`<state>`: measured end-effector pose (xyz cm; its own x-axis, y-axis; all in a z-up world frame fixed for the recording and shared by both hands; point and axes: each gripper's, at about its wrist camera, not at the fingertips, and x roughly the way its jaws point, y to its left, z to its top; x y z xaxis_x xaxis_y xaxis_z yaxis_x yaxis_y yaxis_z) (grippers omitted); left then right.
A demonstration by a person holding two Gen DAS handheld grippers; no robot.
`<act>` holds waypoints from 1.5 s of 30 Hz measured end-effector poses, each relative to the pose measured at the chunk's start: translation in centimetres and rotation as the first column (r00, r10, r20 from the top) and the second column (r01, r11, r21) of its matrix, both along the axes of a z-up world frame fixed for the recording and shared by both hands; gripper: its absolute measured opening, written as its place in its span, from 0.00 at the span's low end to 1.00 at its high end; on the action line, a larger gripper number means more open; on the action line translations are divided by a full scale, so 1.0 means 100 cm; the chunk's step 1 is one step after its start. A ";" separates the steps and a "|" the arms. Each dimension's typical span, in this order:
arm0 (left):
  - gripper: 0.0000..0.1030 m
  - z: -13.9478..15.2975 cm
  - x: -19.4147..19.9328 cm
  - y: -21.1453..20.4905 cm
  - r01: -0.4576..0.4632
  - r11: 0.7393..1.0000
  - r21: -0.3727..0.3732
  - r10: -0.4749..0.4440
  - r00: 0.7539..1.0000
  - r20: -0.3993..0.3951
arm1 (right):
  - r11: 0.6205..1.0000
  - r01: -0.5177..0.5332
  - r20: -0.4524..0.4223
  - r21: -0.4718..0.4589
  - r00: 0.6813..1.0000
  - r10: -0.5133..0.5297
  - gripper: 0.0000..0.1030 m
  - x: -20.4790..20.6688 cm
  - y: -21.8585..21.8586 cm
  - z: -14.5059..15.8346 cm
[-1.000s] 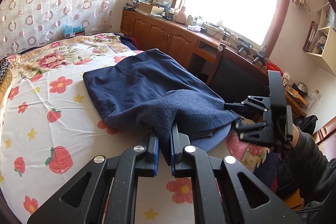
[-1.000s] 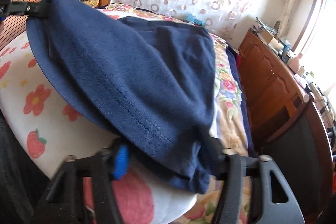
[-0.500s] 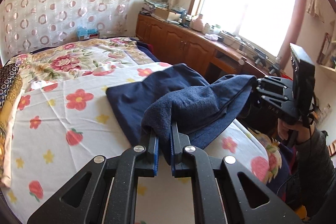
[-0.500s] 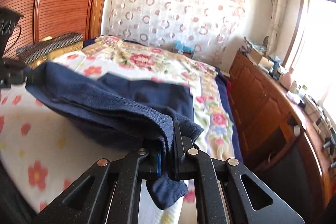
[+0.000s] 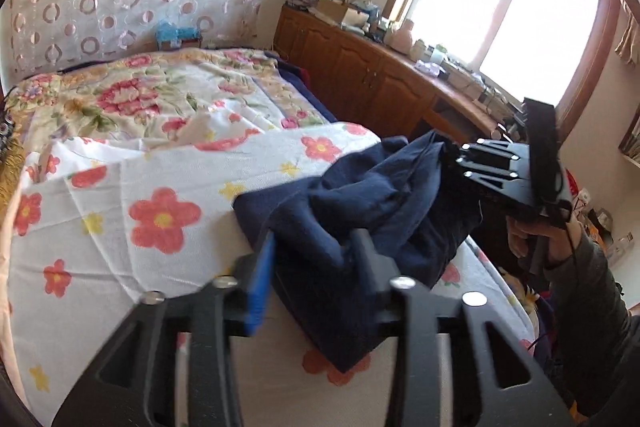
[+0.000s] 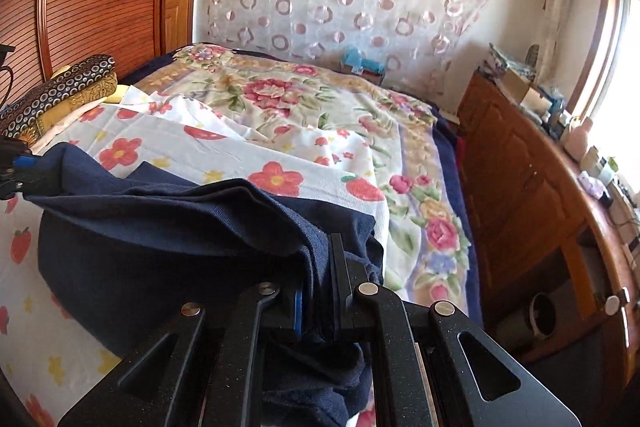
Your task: Fold small clothes
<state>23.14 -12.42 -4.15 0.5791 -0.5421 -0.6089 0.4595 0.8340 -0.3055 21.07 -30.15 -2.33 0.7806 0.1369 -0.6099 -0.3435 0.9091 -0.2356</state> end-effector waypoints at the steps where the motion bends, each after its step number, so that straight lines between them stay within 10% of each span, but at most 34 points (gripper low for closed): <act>1: 0.63 0.005 -0.003 0.004 -0.001 1.000 -0.010 0.001 1.000 0.016 | 1.000 0.003 -0.008 0.004 1.000 -0.002 0.08 0.002 -0.001 0.001; 3: 0.77 0.011 -0.002 0.010 -0.005 1.000 -0.025 0.006 1.000 0.029 | 1.000 0.000 -0.025 0.031 1.000 0.001 0.08 0.004 -0.005 0.006; 10: 0.77 -0.018 0.029 0.007 -0.024 0.998 0.062 0.026 0.999 -0.039 | 0.995 0.043 -0.010 0.089 0.999 -0.042 0.37 0.033 -0.010 0.028; 15: 0.77 -0.044 0.050 0.001 -0.019 0.995 0.093 0.029 0.994 -0.108 | 0.983 0.165 0.025 0.083 0.986 -0.167 0.39 0.049 -0.030 0.039; 25: 0.77 -0.055 0.079 -0.013 0.007 0.998 0.061 0.003 0.986 -0.166 | 0.979 0.103 -0.079 0.173 0.993 -0.090 0.59 0.000 -0.062 0.027; 45: 0.45 -0.056 0.088 -0.018 0.022 1.000 0.019 -0.019 0.986 -0.164 | 0.956 0.050 -0.230 0.289 0.973 0.019 0.49 0.038 -0.072 0.002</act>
